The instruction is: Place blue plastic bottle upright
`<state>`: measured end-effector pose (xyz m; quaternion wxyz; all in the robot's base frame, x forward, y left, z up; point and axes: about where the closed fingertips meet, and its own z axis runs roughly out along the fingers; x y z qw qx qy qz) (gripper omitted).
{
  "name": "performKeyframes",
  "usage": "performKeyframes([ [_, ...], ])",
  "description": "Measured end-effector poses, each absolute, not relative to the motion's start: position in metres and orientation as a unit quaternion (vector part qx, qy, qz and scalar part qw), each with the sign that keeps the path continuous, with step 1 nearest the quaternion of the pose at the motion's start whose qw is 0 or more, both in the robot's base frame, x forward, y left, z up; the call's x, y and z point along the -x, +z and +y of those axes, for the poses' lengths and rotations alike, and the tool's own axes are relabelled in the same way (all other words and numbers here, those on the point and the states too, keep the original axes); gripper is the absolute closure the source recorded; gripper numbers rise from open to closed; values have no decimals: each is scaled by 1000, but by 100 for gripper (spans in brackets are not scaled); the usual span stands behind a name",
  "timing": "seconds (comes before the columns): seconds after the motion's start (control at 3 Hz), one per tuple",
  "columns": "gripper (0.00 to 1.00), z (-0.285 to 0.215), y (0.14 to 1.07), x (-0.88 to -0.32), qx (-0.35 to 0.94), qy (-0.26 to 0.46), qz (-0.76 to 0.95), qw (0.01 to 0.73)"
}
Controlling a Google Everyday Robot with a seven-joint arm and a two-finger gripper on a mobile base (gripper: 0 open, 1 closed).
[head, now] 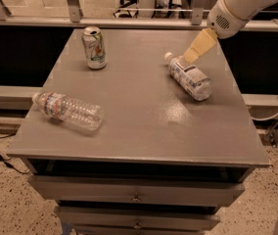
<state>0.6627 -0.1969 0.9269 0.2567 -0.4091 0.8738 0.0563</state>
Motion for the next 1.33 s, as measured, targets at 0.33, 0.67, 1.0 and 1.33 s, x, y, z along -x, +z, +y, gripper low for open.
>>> performKeyframes([
  [0.33,0,-176,918,-684,382,71,887,250],
  [0.67,0,-150,897,-689,364,71,902,222],
  [1.0,0,-131,873,-682,356,49,914,190],
  [1.33,0,-130,856,-677,346,31,922,171],
])
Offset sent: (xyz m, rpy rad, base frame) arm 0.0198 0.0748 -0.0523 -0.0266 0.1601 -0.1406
